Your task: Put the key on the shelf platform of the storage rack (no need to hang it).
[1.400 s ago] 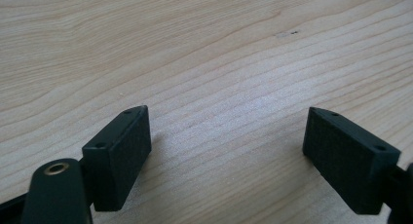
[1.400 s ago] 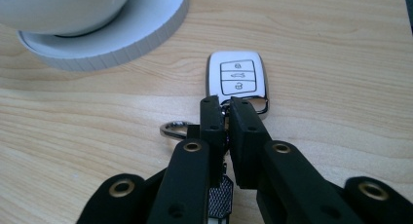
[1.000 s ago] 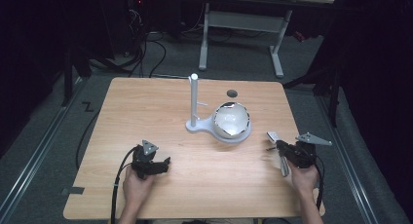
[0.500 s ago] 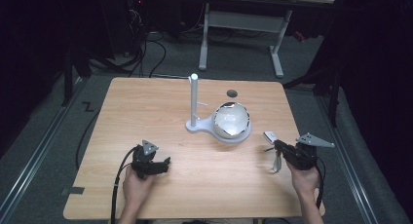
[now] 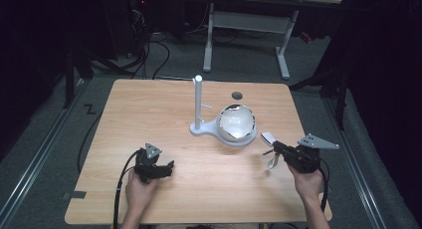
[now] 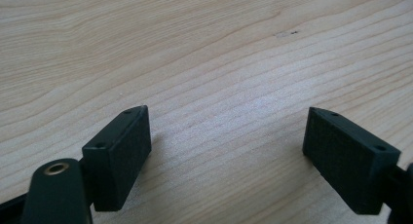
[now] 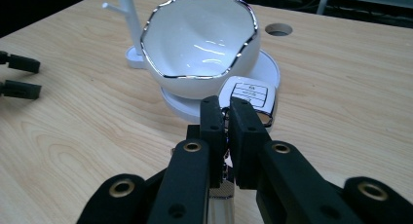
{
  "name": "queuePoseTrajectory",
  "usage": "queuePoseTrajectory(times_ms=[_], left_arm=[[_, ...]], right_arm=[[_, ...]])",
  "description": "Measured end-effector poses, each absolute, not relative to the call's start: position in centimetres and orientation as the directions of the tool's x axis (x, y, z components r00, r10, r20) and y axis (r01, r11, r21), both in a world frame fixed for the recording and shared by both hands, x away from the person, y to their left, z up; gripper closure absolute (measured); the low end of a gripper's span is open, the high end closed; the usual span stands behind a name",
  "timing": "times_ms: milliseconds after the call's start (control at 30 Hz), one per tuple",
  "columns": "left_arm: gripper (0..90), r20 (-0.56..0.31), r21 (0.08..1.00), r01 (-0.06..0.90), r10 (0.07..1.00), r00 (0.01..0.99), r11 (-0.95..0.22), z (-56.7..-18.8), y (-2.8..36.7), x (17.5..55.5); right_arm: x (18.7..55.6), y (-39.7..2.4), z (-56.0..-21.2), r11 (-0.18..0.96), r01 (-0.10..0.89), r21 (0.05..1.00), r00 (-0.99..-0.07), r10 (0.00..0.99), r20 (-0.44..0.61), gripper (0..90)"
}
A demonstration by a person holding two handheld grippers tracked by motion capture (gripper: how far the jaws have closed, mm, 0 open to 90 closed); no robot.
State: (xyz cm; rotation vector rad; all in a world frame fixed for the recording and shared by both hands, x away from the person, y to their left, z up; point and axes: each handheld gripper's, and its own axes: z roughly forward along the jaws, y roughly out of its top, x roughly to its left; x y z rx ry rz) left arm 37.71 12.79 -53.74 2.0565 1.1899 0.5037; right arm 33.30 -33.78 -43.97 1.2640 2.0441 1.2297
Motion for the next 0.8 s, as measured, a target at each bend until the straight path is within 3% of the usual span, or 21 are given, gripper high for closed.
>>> queuePoseTrajectory(times_ms=[800], left_arm=[[18.2,-0.012,0.732,0.593,0.864,0.503,-0.336,-53.7,12.8,37.7]], right_arm=[[35.0,-30.6,-40.6,0.232,0.440,0.867,-0.604,0.791,0.095,85.7]])
